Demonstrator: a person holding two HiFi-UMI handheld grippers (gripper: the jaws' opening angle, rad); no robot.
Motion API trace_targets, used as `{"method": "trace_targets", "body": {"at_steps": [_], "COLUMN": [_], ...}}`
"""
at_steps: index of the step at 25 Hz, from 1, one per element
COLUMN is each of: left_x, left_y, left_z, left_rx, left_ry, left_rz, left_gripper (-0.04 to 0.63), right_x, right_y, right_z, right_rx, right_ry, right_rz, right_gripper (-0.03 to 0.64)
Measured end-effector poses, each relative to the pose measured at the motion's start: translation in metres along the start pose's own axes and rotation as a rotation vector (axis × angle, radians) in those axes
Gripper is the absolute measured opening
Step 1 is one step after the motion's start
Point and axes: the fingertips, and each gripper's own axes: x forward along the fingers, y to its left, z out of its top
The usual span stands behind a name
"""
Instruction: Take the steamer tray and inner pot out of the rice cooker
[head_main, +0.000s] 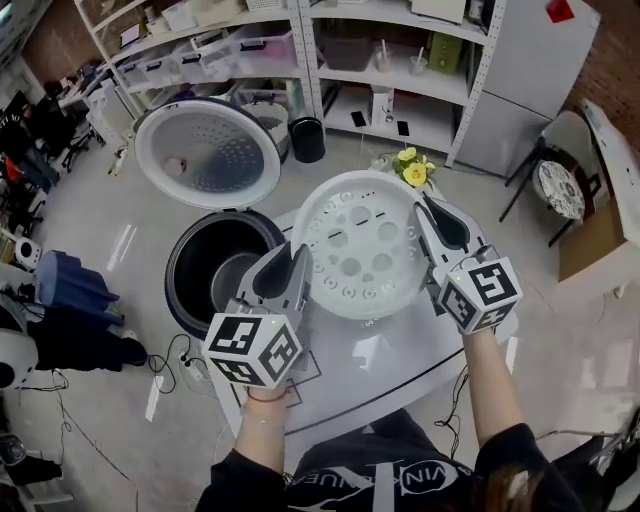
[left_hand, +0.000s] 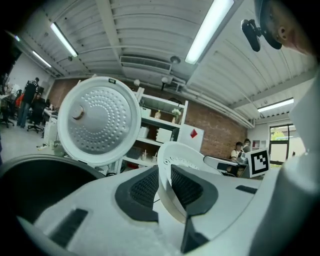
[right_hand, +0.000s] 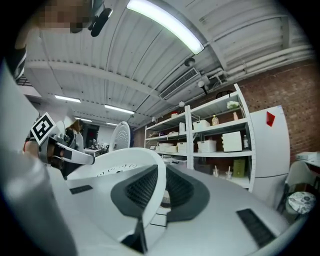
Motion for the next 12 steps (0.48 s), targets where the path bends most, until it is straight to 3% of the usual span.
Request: {"method": "trace_targets", "body": {"at_steps": [5,12], "left_x": [0.033,0.066], "left_y": [-0.029,-0.046], "left_z": [-0.025,-0.071], "left_rx": [-0.002,-0.05], "left_ry": [0.052,0.147], "left_rz": [-0.056,-0.059], "left_gripper": [0.075,0.072], "right_x": [-0.027,-0.045], "right_y": [-0.039,-0.074], "right_z": [-0.022,-0.063], "right_rx": [0.014,0.047], "right_ry": [0.038,0.116], "right_rz": [-0.068,-0.103], "right_gripper": [0.048,0.048]}}
